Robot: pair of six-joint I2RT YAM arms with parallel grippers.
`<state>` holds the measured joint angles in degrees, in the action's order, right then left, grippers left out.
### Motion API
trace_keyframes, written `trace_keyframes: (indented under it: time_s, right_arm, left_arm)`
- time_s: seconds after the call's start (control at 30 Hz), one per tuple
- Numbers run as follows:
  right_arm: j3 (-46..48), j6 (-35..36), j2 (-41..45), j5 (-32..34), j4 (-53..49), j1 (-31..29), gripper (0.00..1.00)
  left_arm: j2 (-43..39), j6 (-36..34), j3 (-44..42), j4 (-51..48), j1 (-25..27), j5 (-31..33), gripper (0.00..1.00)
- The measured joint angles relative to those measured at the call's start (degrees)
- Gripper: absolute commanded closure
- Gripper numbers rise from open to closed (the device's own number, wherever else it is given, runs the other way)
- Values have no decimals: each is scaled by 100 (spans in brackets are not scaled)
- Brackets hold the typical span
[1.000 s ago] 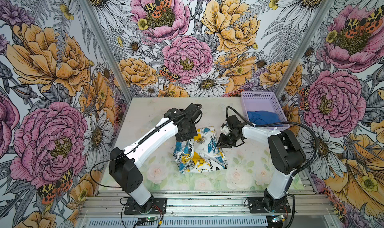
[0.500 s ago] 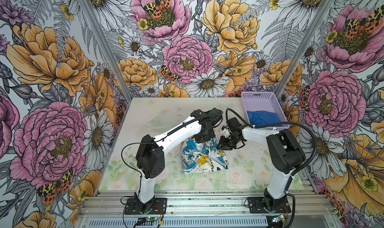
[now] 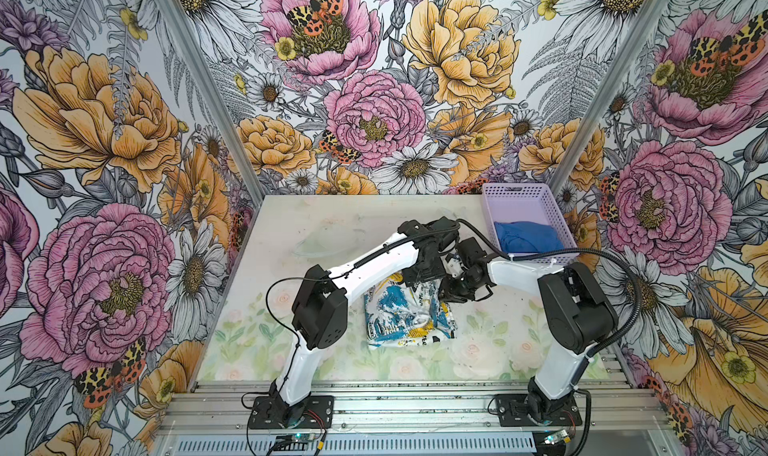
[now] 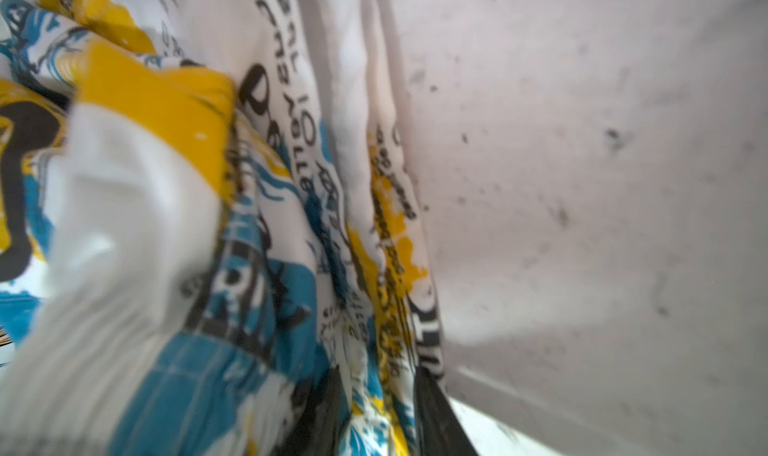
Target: Fold and stack the mixed laundry pile
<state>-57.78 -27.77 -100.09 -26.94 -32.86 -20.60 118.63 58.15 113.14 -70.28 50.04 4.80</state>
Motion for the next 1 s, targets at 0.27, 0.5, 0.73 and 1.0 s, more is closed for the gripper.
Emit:
trace_keyframes:
  time_s: [0.27,0.5,0.73,1.0]
  right_arm:
    - [-37,24,955,691,-785,181,57]
    - [-503,-94,1172,592,-1075,-741,47]
    - [-1038,-96,525,1207,-1222,-1582,48]
    - [-671,52,343,2105,-1554,-1316,59]
  left_arm:
    - [-728,-83,-579,162,-153,57,17]
    - [-2476,-129,-2865,608,-813,149,17]
    - [-2837,-177,-4122,1071,-1123,140,18]
    - [-2883,-310,-4439,1390,-1123,103,18]
